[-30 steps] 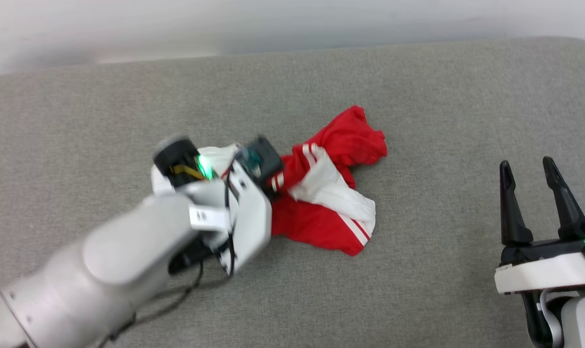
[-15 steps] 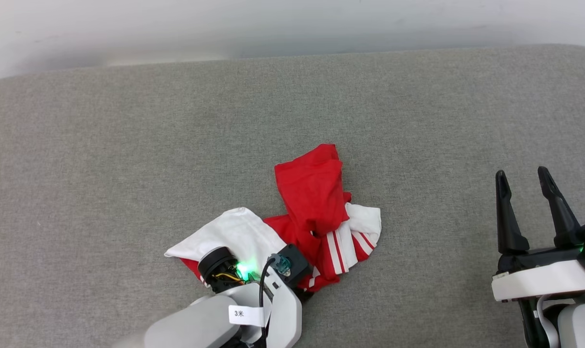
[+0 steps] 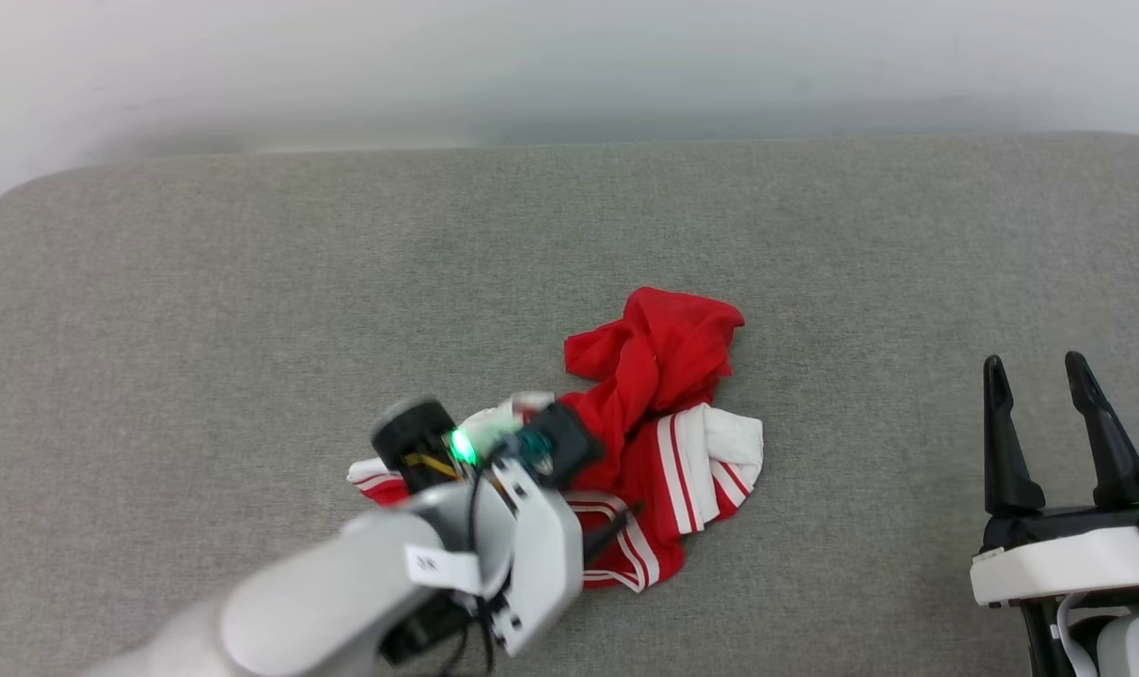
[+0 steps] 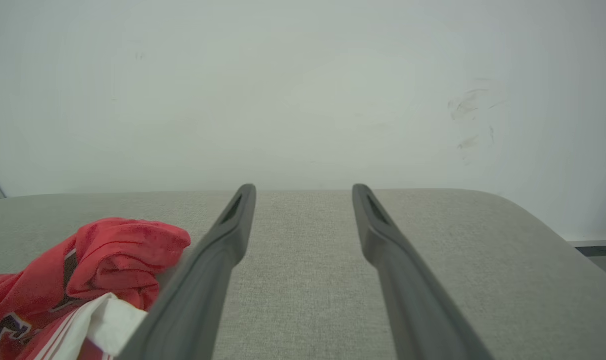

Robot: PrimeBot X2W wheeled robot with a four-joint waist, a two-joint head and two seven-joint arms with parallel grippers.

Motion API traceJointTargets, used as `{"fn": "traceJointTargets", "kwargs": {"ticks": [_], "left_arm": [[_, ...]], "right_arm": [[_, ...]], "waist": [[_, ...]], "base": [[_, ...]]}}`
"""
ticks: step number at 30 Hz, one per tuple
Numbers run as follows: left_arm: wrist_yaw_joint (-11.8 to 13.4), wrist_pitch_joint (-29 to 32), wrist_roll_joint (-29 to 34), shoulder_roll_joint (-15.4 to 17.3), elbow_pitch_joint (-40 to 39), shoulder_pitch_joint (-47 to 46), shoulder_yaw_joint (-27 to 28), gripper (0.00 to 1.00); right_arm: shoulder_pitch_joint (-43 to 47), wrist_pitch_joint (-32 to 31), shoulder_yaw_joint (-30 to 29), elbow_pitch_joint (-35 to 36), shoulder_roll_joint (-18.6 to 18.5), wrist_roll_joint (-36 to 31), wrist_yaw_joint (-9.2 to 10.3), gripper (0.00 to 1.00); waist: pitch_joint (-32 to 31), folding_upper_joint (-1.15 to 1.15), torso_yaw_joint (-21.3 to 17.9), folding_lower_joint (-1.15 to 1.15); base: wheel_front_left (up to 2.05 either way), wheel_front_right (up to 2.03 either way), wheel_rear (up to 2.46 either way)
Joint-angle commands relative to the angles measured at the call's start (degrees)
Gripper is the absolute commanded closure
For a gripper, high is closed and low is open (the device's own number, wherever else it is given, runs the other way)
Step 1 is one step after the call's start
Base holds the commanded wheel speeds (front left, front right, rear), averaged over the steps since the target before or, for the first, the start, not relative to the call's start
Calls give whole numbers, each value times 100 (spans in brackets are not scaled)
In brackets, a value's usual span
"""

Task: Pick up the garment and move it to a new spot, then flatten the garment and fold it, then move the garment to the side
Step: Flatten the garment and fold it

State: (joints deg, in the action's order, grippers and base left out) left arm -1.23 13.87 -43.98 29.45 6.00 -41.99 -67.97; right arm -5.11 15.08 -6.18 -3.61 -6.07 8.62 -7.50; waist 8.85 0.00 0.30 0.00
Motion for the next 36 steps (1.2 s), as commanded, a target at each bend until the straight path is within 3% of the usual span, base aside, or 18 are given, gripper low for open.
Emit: {"fn": "traceJointTargets", "kwargs": {"ticks": [1, 4, 12, 20, 26, 36], "left_arm": [[88, 41, 22, 133, -204, -164, 138, 0], [259, 140, -4, 451, -662, -455, 441, 0], [379, 434, -85, 1130, -1051, -1166, 1066, 0], [192, 1271, -626, 1618, -694, -1465, 1225, 0], [-109, 2012, -1053, 1618, -113, -1352, 962, 0], [-439, 2619, -1205, 1206, 612, -1260, 398, 0]], "right_arm": [[71, 12, -8, 19, 38, 47, 2, 0], [60, 12, 1, 39, 54, 43, 3, 0], [-34, 12, 52, 62, 56, 55, 3, 0], [-143, 12, 46, 76, 12, 63, 2, 0], [-280, 12, 79, 90, -15, 65, 2, 0], [-499, 12, 127, 112, -30, 50, 2, 0]], "waist": [[-29, 0, 50, 0], [-33, 0, 83, 0], [69, 0, 45, 0], [322, 0, -110, 0], [561, 0, -251, 0], [926, 0, -451, 0]], "base": [[0, 0, 0], [0, 0, 0], [0, 0, 0], [0, 0, 0], [0, 0, 0], [0, 0, 0]]}}
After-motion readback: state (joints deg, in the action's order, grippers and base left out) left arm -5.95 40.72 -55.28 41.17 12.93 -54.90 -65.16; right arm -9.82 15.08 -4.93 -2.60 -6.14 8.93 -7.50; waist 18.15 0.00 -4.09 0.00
